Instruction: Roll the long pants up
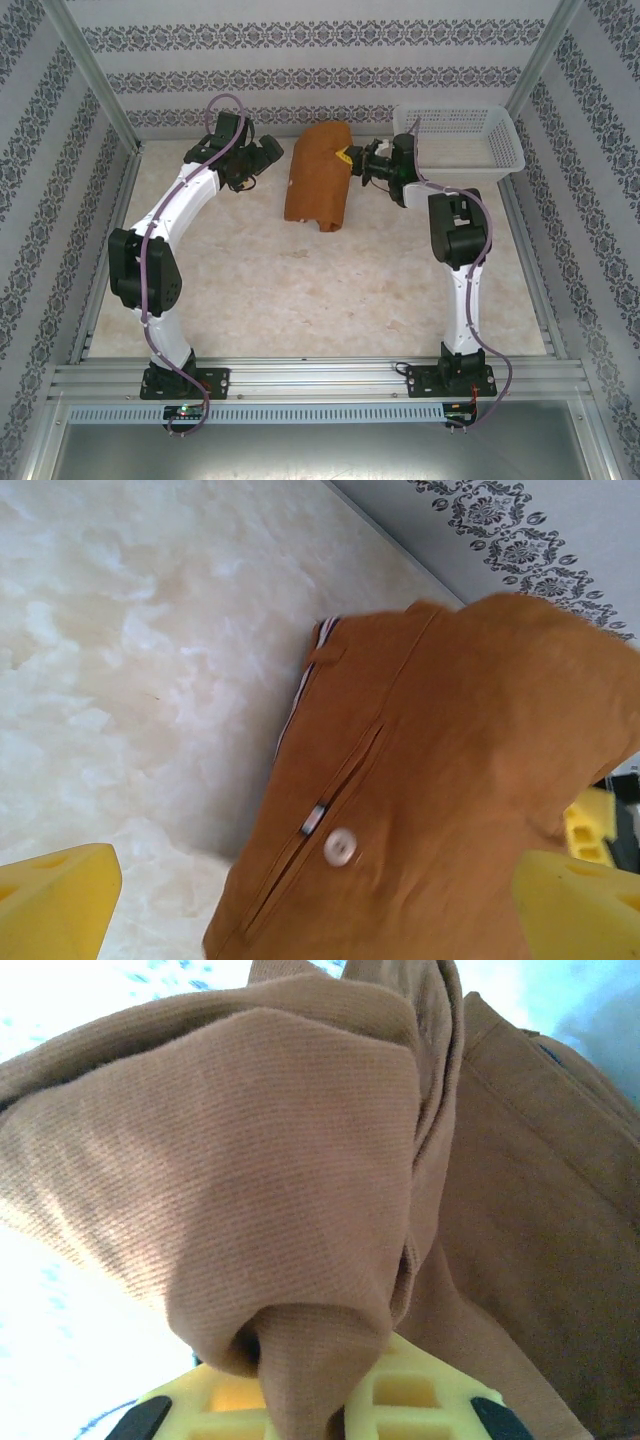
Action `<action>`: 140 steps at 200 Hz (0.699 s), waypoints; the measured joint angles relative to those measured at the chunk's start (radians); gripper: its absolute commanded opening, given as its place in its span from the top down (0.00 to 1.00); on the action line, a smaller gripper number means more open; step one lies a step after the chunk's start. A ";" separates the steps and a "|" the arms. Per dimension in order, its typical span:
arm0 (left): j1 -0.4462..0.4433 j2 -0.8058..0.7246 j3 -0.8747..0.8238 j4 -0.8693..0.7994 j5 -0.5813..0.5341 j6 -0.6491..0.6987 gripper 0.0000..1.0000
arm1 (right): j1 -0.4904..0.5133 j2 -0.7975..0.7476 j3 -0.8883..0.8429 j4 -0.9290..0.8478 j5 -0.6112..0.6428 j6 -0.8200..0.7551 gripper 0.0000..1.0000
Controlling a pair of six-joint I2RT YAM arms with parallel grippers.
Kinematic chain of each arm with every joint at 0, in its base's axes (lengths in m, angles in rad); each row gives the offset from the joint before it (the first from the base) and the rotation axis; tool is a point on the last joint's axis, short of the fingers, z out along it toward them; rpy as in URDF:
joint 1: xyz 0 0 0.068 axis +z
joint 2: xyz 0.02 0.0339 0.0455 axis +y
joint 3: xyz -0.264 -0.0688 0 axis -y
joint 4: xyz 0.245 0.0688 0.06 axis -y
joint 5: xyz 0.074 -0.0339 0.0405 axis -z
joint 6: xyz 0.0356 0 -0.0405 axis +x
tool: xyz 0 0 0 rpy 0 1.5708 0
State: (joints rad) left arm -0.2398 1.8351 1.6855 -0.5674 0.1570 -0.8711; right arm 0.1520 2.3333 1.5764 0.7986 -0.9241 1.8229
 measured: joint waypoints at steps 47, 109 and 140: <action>0.014 0.000 -0.008 0.002 0.008 0.000 0.00 | -0.027 0.043 0.142 0.198 0.077 0.187 1.00; 0.051 0.000 -0.021 0.003 0.026 0.000 0.00 | -0.111 0.043 0.235 0.366 0.233 0.239 1.00; 0.062 0.000 -0.021 -0.005 0.034 0.004 0.00 | -0.186 0.035 0.204 0.392 0.311 0.247 1.00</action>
State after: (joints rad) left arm -0.1780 1.8347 1.6642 -0.5724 0.1905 -0.8673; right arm -0.0338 2.3680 1.7805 1.1908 -0.6132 2.0701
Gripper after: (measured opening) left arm 0.998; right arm 0.122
